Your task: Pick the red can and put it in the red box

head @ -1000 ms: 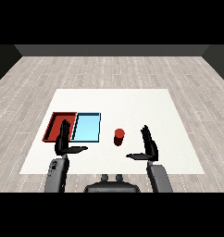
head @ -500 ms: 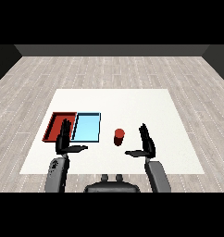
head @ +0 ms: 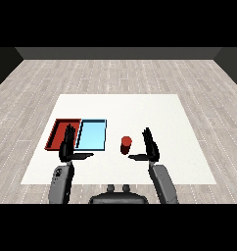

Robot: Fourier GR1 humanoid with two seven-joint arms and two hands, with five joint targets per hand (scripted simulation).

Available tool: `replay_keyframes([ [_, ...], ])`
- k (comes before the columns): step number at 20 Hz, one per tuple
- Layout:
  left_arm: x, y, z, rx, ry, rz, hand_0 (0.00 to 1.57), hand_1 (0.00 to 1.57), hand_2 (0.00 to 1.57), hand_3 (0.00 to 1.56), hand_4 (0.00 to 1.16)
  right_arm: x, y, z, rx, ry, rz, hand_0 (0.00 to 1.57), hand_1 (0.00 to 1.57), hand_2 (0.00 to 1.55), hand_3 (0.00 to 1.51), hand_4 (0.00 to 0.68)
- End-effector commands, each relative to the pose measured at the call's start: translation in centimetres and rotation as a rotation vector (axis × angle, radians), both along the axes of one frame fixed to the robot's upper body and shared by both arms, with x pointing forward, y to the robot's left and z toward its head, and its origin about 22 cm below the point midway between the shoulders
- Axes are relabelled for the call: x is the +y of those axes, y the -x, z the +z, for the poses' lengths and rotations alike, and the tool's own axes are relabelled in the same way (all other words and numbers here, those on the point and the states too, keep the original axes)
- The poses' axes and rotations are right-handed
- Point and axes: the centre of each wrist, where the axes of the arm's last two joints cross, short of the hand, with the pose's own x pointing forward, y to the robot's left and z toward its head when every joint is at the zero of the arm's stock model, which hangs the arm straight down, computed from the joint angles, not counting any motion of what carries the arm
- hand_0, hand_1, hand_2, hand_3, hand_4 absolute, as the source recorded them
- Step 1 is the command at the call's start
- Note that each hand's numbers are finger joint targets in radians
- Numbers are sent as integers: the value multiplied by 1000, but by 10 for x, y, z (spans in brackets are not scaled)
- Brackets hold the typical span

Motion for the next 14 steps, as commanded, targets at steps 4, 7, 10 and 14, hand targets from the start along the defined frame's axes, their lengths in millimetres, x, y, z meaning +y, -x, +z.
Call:
replay_keyframes([
  [4,17,1,4,-2,9,-17,0,0,0,0,0,22,-10,-41,23,-29,-5,0,0,0,0,0],
  [7,17,10,7,-7,14,-17,0,0,0,0,0,33,-17,-25,45,-58,15,0,0,0,0,0],
  [10,3,18,-4,19,39,-23,0,0,0,0,0,19,-29,-46,50,-63,17,0,0,0,0,0],
  [14,-7,-5,-17,-11,10,-6,0,0,0,0,0,35,-22,-41,49,-80,18,0,0,0,0,0],
])
